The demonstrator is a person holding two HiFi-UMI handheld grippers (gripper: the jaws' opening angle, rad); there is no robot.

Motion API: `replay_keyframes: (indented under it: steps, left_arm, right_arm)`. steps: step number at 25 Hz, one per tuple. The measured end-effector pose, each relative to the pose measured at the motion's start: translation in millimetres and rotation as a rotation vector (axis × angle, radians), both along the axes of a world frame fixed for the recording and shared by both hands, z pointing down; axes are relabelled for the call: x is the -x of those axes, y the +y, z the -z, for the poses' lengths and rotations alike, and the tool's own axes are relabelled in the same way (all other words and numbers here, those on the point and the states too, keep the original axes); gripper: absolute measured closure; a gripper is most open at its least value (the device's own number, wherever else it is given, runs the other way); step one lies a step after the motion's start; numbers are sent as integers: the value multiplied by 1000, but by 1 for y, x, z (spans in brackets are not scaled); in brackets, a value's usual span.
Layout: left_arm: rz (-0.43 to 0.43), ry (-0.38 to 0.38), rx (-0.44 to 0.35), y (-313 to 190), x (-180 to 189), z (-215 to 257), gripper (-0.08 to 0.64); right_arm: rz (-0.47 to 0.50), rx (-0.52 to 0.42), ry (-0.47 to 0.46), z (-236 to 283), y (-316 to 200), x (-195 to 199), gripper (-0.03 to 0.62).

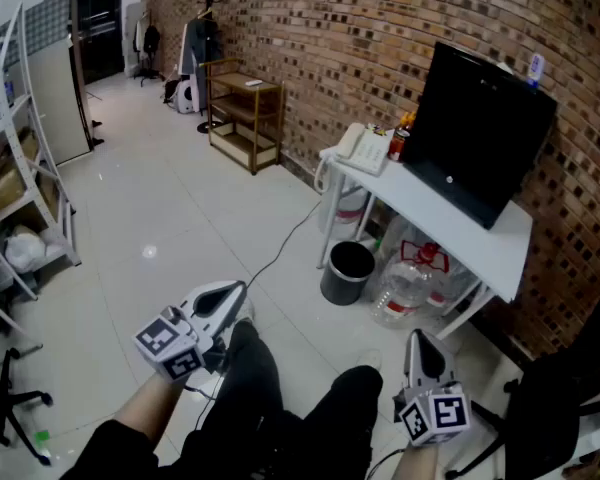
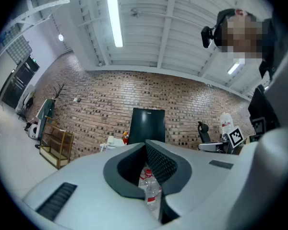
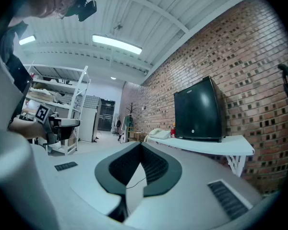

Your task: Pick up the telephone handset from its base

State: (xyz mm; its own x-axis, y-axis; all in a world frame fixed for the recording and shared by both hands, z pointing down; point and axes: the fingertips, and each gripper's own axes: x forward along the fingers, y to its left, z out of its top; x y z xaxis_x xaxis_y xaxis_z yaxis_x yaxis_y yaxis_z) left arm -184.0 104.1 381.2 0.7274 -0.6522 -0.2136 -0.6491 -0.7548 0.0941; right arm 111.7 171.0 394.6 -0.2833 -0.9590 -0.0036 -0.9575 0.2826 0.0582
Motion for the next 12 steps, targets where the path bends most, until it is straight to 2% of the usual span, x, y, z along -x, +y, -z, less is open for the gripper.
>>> replay_keyframes:
  steps: [5, 10, 12]
  left_arm:
    - [-25, -4, 2, -3, 7, 23, 560]
    - [-31, -19, 1, -13, 2, 23, 560]
    - [-25, -12, -27, -19, 0, 29, 560]
  right_arm:
    - [27, -42, -9, 28, -4, 3, 583]
    - [40, -29, 7, 27, -19, 3, 583]
    - [44, -21, 8, 25, -26, 3, 583]
